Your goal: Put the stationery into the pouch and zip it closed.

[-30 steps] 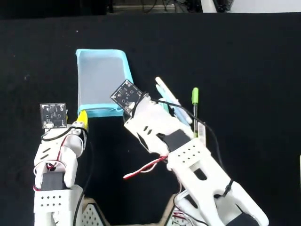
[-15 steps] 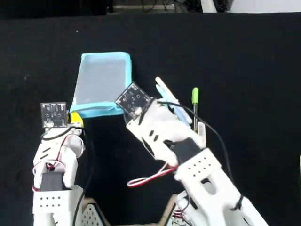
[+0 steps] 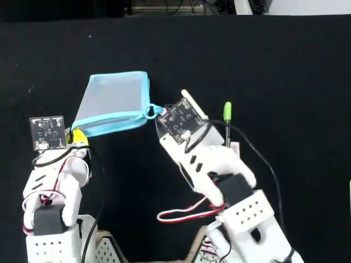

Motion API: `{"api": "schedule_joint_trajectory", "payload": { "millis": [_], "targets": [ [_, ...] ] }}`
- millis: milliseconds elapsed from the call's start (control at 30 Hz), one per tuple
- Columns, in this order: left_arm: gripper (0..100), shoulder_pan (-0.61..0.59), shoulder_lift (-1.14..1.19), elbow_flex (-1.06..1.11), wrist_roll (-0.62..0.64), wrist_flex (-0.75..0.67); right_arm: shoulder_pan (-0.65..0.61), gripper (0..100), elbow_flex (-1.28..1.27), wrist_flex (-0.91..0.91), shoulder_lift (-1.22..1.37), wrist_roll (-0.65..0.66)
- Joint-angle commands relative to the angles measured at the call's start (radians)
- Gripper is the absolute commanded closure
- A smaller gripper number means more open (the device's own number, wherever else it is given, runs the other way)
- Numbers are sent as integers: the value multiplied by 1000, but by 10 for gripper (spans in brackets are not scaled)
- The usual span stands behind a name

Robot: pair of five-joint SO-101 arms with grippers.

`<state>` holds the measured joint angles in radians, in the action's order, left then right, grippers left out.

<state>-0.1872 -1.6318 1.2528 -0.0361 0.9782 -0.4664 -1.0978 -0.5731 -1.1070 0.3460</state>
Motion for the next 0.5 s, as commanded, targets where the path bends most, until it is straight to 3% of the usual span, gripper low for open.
{"api": "schedule_joint_trajectory", "payload": {
  "millis": [0, 267, 467],
  "targets": [
    [967, -28, -2, -91, -6, 20, 38, 988, 13, -3, -41, -11],
    [967, -28, -2, -275, -8, 153, 43, 988, 36, -20, -42, -11],
    [967, -22, -2, -288, -8, 147, 37, 988, 137, -198, -97, -11]
  ]
}}
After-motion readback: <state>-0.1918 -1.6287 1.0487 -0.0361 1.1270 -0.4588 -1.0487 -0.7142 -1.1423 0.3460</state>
